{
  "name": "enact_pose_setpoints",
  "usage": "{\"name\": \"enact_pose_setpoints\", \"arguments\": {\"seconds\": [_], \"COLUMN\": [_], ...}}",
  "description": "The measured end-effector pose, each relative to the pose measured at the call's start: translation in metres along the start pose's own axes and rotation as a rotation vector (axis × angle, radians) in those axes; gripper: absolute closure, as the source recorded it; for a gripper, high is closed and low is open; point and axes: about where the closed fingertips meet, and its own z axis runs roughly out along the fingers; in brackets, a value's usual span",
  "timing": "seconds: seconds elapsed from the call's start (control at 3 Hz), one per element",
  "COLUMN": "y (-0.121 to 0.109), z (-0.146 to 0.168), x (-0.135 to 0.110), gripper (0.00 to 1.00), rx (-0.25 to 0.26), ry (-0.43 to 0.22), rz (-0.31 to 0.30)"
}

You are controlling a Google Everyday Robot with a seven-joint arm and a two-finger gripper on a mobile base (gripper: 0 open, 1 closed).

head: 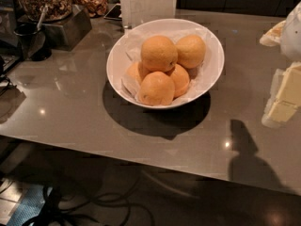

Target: Pick orange from white bowl

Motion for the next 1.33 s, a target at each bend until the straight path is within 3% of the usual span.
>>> {"name": "enact_pose_setpoints", "arguments": {"seconds": [0.33, 0.67, 1.0, 1.33], "y": [-0.001, -0.018, -0.04, -0.063], "z": [-0.001, -0.002, 0.004, 0.032], "x": [-0.002, -0.025, -0.068, -0.138], "gripper": [0.0, 0.0, 0.0, 0.0], "rx": [0.006, 0.006, -0.012, -0.096], "ry": [-0.007, -0.079, -0.179, -0.295], "rz": [-0.003, -0.032, -0.097, -0.168]}}
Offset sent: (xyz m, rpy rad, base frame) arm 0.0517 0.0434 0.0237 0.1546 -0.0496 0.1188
